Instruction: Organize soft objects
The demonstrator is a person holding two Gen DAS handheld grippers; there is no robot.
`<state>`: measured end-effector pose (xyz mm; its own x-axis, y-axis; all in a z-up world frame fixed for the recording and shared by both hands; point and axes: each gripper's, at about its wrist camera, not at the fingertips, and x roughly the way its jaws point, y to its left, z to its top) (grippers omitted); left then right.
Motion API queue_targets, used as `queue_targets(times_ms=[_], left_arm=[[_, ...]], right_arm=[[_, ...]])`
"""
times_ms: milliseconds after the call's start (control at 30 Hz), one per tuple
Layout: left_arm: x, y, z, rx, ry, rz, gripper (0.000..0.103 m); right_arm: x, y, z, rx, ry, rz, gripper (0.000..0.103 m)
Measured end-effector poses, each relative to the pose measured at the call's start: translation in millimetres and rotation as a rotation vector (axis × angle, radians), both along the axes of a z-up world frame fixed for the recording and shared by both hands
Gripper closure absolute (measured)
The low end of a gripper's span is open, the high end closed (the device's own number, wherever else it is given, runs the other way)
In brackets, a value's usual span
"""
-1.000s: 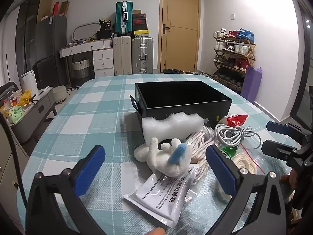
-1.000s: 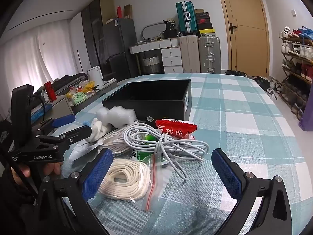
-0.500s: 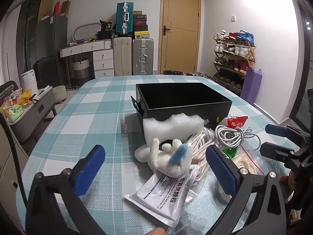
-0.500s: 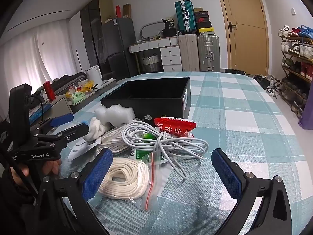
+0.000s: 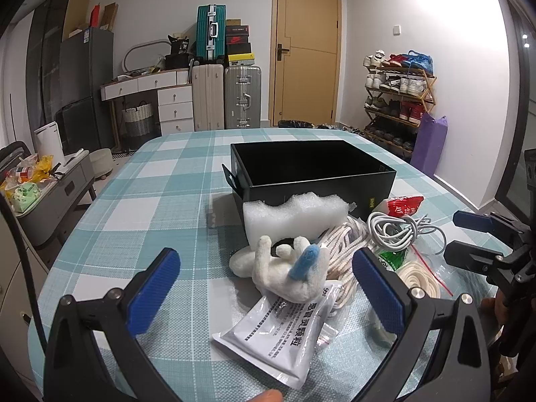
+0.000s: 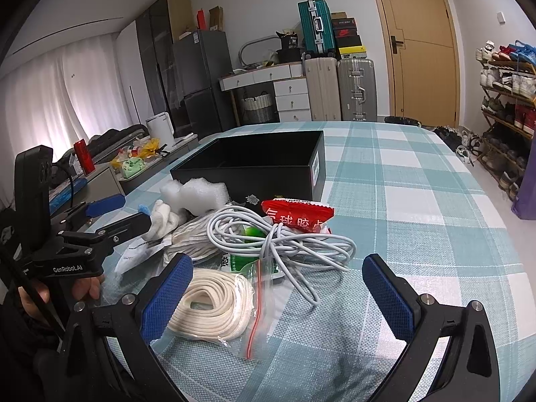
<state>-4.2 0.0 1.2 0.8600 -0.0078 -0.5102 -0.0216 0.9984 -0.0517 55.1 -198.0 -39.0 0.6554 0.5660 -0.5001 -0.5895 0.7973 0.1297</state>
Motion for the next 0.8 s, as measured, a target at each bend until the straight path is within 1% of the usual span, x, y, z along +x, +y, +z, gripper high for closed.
queue_targets(times_ms=[800], left_arm=[[0.2,-1.8,0.5,0.009,-0.003,0.003,0.000]], right_arm=[[0.6,0.3,-1.7,-0.008,-0.005,-0.003,0.000]])
